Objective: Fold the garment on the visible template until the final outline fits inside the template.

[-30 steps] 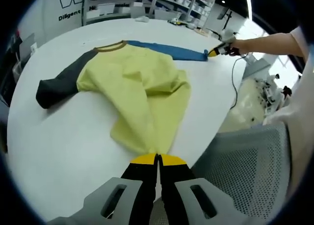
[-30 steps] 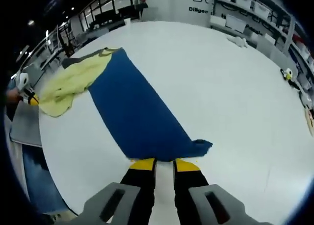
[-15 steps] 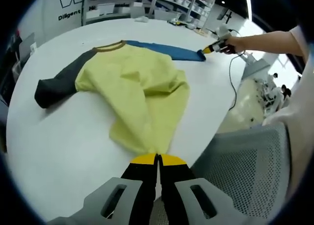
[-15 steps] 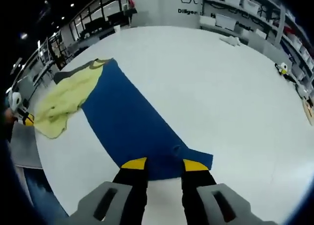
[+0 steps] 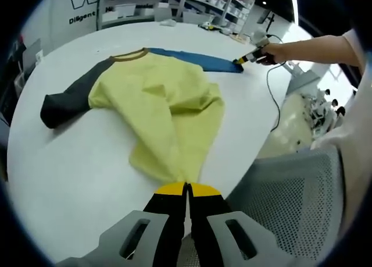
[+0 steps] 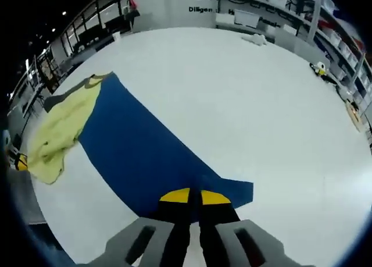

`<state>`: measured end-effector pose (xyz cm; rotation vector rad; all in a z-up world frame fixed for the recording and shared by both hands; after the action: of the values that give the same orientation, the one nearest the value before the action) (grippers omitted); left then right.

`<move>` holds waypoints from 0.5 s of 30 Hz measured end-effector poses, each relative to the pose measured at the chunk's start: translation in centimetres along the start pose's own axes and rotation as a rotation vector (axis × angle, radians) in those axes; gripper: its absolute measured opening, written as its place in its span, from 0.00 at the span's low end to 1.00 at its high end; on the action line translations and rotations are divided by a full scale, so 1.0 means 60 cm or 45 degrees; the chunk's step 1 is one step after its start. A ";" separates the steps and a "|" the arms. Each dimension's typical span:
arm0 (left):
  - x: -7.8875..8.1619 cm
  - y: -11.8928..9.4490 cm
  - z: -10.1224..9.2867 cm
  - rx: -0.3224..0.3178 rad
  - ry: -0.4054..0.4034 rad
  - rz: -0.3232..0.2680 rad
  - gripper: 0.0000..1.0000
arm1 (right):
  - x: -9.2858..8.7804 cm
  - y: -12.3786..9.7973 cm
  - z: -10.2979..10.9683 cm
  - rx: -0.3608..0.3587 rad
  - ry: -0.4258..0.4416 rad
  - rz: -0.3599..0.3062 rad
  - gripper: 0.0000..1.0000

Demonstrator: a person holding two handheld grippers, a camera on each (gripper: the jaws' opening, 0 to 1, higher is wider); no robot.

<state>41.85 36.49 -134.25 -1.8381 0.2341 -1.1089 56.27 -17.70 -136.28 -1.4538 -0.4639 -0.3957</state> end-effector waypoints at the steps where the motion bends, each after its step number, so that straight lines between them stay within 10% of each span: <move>1: 0.001 -0.001 -0.001 0.000 -0.001 -0.002 0.00 | -0.001 -0.003 -0.001 0.000 0.016 -0.013 0.00; 15: 0.001 0.007 -0.002 -0.020 0.008 -0.010 0.00 | -0.124 -0.058 -0.020 -0.104 0.621 -0.294 0.00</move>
<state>41.94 36.15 -134.52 -1.8514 0.2400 -1.1211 48.22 -19.33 -137.33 -1.3263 -0.2212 -0.9368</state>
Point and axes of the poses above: the point that each gripper's makers call its tool centre point, and the gripper's own axes: y roughly forward along the fingers, z roughly to its left, x roughly out of its top, the point moved 8 cm from there along -y, roughly backward along the fingers, and after that the axes turned 9 degrees about y, right-handed, at the moved point
